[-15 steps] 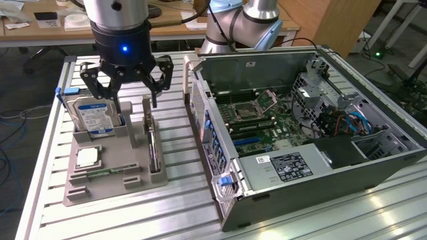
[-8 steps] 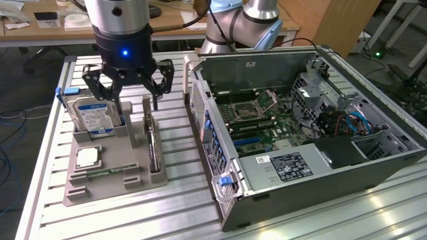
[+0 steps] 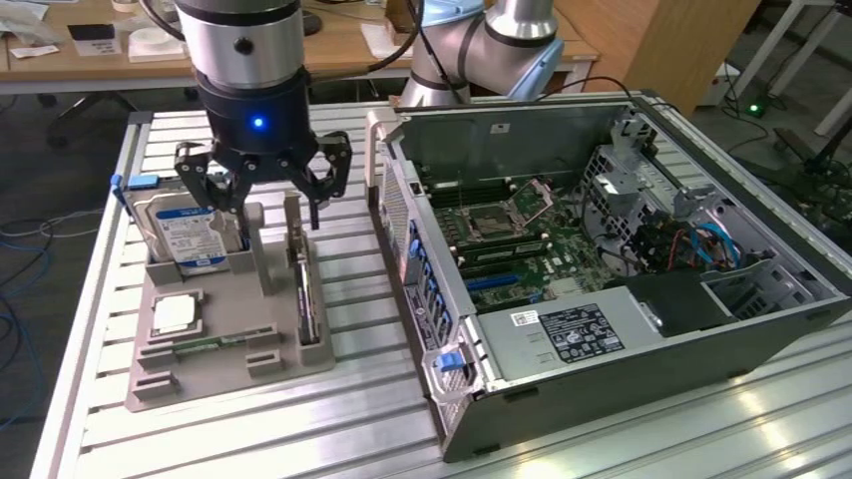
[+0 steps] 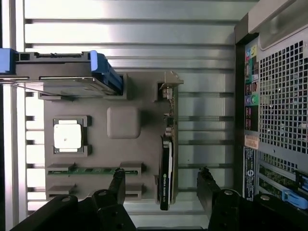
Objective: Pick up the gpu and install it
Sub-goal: 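Pick up the gpu and move the gpu toward the slot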
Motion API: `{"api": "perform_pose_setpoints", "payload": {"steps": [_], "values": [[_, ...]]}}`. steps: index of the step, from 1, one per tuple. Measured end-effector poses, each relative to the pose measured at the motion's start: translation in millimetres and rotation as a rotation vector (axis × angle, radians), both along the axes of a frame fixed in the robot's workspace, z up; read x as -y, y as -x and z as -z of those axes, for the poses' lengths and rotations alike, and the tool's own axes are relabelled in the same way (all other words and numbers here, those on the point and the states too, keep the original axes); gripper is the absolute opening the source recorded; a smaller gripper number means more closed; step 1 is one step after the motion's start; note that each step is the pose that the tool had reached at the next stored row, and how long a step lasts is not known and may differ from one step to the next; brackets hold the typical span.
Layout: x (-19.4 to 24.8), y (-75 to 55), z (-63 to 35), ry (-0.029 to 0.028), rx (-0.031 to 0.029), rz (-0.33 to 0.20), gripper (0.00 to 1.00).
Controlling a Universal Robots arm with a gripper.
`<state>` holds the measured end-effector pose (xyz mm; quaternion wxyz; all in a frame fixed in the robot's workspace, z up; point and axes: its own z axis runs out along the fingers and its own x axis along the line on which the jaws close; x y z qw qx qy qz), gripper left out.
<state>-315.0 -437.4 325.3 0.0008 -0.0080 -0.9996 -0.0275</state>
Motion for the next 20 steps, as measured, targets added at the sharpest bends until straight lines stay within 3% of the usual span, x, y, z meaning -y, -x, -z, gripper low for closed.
{"api": "perform_pose_setpoints", "payload": {"steps": [20], "values": [[0.0,-1.5,31.7,-0.0001,-0.0015,-0.027,0.71]]}}
